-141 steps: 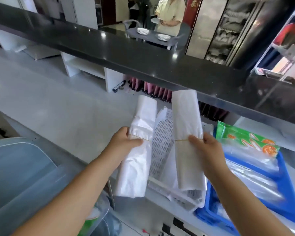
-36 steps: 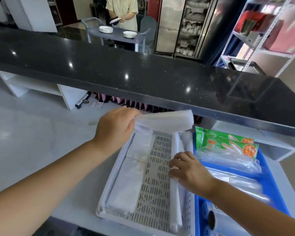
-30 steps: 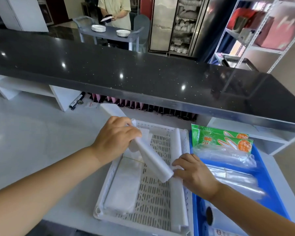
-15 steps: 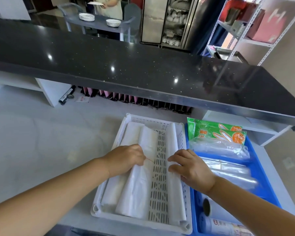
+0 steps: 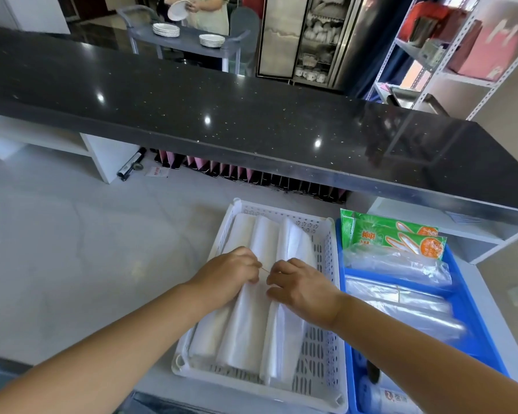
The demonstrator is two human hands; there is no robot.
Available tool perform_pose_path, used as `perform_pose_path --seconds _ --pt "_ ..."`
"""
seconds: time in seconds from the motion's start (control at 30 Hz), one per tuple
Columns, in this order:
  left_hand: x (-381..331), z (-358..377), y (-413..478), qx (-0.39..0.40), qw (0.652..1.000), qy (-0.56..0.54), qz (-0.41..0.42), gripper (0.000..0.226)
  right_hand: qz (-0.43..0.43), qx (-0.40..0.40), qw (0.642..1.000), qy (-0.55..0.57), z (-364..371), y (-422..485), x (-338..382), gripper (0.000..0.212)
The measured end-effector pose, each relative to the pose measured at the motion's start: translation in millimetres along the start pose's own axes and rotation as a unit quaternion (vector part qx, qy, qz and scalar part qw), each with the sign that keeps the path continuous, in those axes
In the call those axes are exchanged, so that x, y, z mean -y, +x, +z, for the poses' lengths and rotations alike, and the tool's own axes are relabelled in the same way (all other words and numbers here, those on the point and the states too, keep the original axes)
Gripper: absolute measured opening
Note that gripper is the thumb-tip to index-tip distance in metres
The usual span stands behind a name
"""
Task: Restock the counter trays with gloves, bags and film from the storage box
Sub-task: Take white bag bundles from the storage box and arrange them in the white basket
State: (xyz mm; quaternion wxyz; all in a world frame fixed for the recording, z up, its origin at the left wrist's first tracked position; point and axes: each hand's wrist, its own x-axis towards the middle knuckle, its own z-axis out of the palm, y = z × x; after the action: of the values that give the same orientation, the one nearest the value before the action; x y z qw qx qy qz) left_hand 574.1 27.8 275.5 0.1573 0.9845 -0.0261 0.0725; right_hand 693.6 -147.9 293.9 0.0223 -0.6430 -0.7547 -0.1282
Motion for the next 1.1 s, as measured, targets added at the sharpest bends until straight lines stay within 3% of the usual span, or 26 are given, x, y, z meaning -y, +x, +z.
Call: perform_pose_path --seconds 0.1,0.2,0.27,0.47,0.7,0.83,0.9,1.1 --pt "-3.0 -4.6 -4.5 0.019 0.998 -0.038 -0.04 0.027 0.018 -0.016 1.0 0.003 5.6 -1.2 5.6 0.024" --pt "-7.9 -15.0 -18.3 -0.053 0.998 0.026 -0.025 0.041 0.07 0.0 0.997 0.021 3.3 -9.8 5.8 0.04" --pt "-12.6 -17.5 -26.5 -0.071 0.995 0.04 -0.053 0.031 0.111 0.027 0.993 0.023 1.1 -14.0 5.8 0.051" --pt "-28.1 -12.0 -37.5 0.002 0.997 0.037 -0.074 0.016 0.154 0.035 0.987 0.035 4.2 -10.4 15.0 0.039" --pt "-37.1 -16.3 -31.3 -0.03 0.997 0.068 -0.031 0.032 0.268 0.042 0.96 0.064 5.2 -4.2 13.0 0.051" --pt "-58.2 -1.4 -27.2 0.06 0.997 -0.024 -0.034 0.051 0.301 0.069 0.949 0.064 5.2 -5.3 12.8 0.053" --pt "-59.8 7.3 -21.7 0.083 0.996 -0.013 -0.042 0.059 0.315 0.076 0.944 0.056 3.5 -5.3 13.3 0.051" --pt "-53.9 17.5 -4.6 0.029 0.999 0.008 -0.022 0.051 0.362 0.073 0.928 0.036 -13.2 -14.4 27.5 0.043"
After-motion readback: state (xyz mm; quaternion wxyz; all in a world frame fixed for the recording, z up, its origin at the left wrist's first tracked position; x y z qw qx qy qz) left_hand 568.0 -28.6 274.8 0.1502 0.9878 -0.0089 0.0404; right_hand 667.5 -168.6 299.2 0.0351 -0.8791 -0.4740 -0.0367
